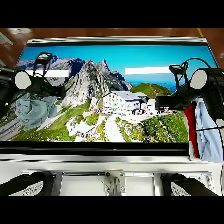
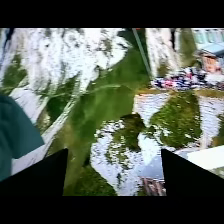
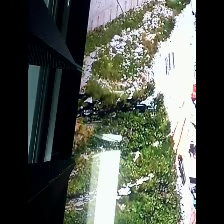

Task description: Fold the shirts.

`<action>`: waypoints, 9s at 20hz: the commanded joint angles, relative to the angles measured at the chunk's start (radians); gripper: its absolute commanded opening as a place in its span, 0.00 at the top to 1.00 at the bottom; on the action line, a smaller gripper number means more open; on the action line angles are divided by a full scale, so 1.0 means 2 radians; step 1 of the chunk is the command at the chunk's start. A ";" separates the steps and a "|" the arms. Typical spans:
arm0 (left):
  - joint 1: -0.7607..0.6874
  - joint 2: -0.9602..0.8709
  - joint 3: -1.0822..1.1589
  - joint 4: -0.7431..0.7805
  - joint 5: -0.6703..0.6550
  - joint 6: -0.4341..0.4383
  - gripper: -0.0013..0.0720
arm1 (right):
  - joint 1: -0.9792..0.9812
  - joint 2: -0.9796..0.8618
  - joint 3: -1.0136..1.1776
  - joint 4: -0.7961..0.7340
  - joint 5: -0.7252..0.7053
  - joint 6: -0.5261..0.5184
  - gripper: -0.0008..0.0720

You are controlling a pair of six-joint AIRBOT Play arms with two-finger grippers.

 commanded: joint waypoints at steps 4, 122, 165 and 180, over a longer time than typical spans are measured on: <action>0.192 -0.069 0.000 0.057 0.061 -0.042 0.01 | 0.000 0.000 0.000 0.044 -0.001 0.053 0.05; 0.040 0.320 0.068 -0.546 0.220 0.139 0.93 | -0.031 0.205 0.182 0.356 -0.231 -0.083 0.91; 0.201 -0.055 -0.164 -0.423 0.028 0.122 0.06 | -0.130 -0.241 0.167 0.144 0.134 -0.085 0.12; 0.077 -0.128 -0.268 -0.488 0.165 0.144 0.11 | -0.034 -0.194 -0.041 0.211 -0.006 -0.069 0.06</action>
